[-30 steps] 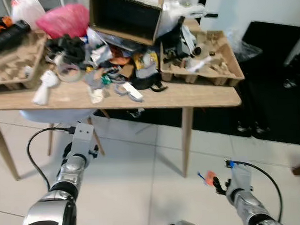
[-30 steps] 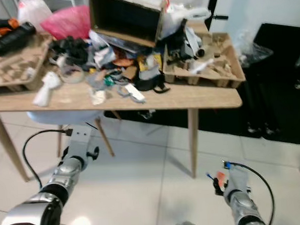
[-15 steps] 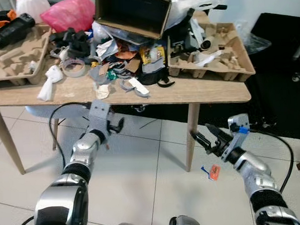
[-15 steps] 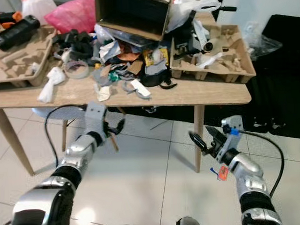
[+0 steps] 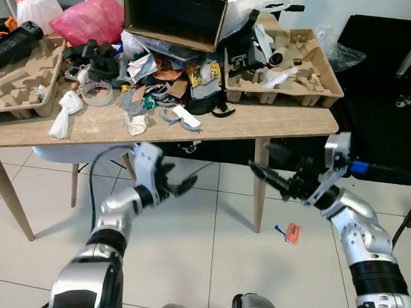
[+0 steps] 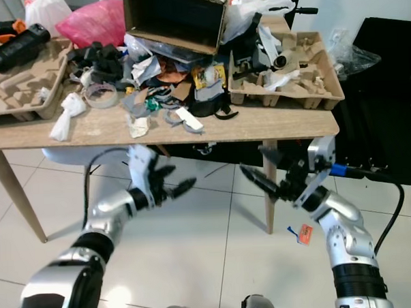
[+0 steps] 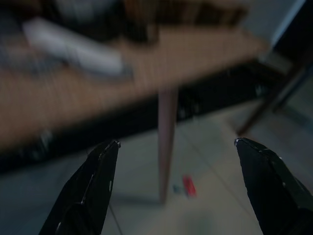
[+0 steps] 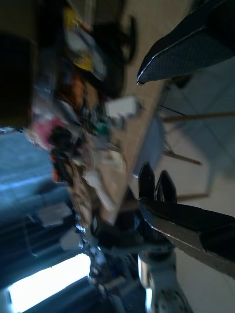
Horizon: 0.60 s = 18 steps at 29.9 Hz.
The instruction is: Picking trash to rubbish bin
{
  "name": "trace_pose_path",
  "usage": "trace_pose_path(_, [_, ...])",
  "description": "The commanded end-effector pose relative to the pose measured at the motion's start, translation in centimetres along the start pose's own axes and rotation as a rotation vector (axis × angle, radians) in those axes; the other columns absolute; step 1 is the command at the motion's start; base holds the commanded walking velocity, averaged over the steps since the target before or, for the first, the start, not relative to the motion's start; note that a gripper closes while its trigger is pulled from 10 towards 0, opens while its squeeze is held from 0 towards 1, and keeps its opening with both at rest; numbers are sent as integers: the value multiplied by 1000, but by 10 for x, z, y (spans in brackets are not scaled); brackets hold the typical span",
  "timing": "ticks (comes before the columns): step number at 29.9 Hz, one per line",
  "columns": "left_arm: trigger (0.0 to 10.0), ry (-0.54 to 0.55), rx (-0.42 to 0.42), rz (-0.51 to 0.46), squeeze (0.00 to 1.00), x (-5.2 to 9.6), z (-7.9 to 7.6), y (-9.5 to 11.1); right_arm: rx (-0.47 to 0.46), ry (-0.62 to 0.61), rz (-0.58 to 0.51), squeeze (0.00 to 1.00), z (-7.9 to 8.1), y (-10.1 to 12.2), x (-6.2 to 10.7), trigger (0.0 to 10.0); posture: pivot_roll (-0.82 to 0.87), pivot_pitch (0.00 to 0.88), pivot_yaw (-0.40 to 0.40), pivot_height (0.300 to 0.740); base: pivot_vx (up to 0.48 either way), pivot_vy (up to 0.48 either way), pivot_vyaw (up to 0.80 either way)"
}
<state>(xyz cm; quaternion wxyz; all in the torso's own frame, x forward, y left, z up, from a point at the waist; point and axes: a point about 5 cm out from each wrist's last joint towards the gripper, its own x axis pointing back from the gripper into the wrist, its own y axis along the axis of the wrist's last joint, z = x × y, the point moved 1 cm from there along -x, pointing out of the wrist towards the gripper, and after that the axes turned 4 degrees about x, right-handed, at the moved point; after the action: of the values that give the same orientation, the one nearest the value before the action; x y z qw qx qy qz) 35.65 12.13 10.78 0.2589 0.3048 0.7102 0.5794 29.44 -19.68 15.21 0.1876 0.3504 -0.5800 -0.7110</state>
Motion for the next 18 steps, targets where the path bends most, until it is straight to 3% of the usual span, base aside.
trace_pose_path(1, [10000,19,-14,-71,0,-6,1,16,15,-17,1,0,1,2,-6,10000,171,110,-27,740,0,0,0])
trace_pose_path(4, [10000,29,-22,-172,0,-14,1,41,12,40,18,0,13,0,-17,10000,171,110,-27,740,0,0,0])
trace_pose_path(9, [10000,44,-33,-244,0,-19,1,63,23,121,72,0,31,-8,-33,10000,171,108,-28,740,0,0,0])
trace_pose_path(18, [10000,198,-49,-245,0,-16,14,66,55,123,83,0,39,-11,-56,10000,171,108,-28,740,0,0,0])
